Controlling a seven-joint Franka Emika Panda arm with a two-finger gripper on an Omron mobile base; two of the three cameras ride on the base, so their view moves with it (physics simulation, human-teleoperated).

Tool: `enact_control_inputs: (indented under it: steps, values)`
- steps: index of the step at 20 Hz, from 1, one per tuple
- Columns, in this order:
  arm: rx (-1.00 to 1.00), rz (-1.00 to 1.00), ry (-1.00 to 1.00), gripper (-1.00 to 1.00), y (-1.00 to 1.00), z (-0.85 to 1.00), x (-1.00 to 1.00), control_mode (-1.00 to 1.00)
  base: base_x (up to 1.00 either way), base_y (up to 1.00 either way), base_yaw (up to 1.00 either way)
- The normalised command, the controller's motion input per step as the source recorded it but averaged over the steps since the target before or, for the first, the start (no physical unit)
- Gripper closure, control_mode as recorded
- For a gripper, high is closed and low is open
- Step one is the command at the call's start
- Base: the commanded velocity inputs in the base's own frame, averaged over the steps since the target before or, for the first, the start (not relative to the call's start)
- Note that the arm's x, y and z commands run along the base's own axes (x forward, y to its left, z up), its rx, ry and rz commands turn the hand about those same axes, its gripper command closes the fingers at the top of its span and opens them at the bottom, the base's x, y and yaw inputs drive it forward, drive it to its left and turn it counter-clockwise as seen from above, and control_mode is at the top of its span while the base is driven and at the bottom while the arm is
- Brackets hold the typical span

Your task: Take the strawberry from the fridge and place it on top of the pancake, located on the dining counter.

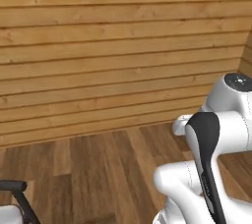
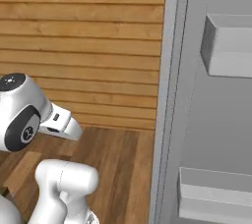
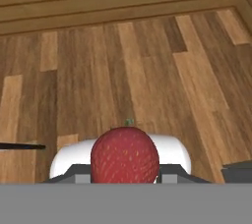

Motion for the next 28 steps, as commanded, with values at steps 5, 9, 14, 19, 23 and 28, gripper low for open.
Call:
enact_control_inputs:
  steps: [5, 9, 14, 19, 23, 28]
  values:
    - [0.00, 0.00, 0.00, 1.00, 0.00, 0.00, 0.00, 1.00, 0.88, 0.17, 0.02]
    - [0.00, 0.00, 0.00, 1.00, 0.00, 0.00, 0.00, 1.00, 1.00, 0.04, 0.14]
    - [0.00, 0.00, 0.00, 1.00, 0.00, 0.00, 0.00, 1.00, 1.00, 0.33, 0.25]
    - [0.00, 0.00, 0.00, 1.00, 0.00, 0.00, 0.00, 1.00, 1.00, 0.41, 0.53]
    - [0.00, 0.00, 0.00, 1.00, 0.00, 0.00, 0.00, 1.00, 0.82, 0.06, 0.78]
    - [0.00, 0.00, 0.00, 1.00, 0.00, 0.00, 0.00, 1.00, 0.62, 0.00, 0.85]
